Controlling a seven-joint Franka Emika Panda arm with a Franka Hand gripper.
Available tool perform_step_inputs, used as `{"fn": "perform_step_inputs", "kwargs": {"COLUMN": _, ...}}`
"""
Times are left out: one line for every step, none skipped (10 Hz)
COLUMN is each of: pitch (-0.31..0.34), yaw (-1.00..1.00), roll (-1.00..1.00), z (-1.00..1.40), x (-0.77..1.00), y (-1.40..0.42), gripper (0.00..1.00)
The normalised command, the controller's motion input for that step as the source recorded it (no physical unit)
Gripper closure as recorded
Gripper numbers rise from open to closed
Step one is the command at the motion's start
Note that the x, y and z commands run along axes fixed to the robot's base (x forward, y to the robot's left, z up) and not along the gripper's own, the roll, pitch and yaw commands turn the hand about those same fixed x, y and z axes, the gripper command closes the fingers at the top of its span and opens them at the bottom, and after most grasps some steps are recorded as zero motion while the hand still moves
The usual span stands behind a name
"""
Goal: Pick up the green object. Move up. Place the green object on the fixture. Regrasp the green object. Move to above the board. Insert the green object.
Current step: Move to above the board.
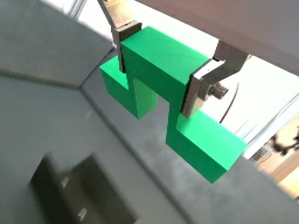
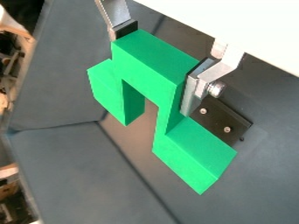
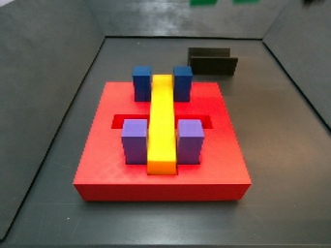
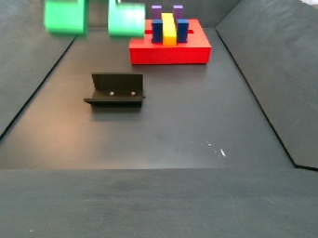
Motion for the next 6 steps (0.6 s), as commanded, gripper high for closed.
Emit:
{"fn": "perform_step_inputs", "kwargs": {"pitch": 0.1, "yaw": 0.0, "roll": -0.02, "z": 1.4, "x": -0.03, "y": 0.01, "gripper": 1.0}}
{"fn": "perform_step_inputs", "kwargs": {"pitch": 0.105, "yaw": 0.01, "roll": -0.03, "z": 0.85, "x": -0.01, "y": 0.0, "gripper": 1.0}}
{"fn": "perform_step_inputs", "kwargs": {"pitch": 0.104, "yaw": 0.03, "roll": 0.01, "z": 0.31, "x": 0.03, "y": -0.02, "gripper": 1.0}}
{"fn": "perform_step_inputs", "kwargs": {"pitch": 0.1, "yaw": -0.15, "roll": -1.0, "z": 0.3, "x": -1.03, "y": -1.4, "gripper": 1.0}}
{"fn": "perform_step_inputs", "kwargs": {"pitch": 0.093, "yaw": -0.15, "roll": -1.0, "z": 0.3, "x": -1.04, "y": -1.4, "gripper": 1.0}}
{"fn": "perform_step_inputs", "kwargs": {"pitch": 0.071, "yaw": -0.13, "roll": -1.0, "z": 0.31, "x": -1.15, "y": -1.4, "gripper": 1.0}}
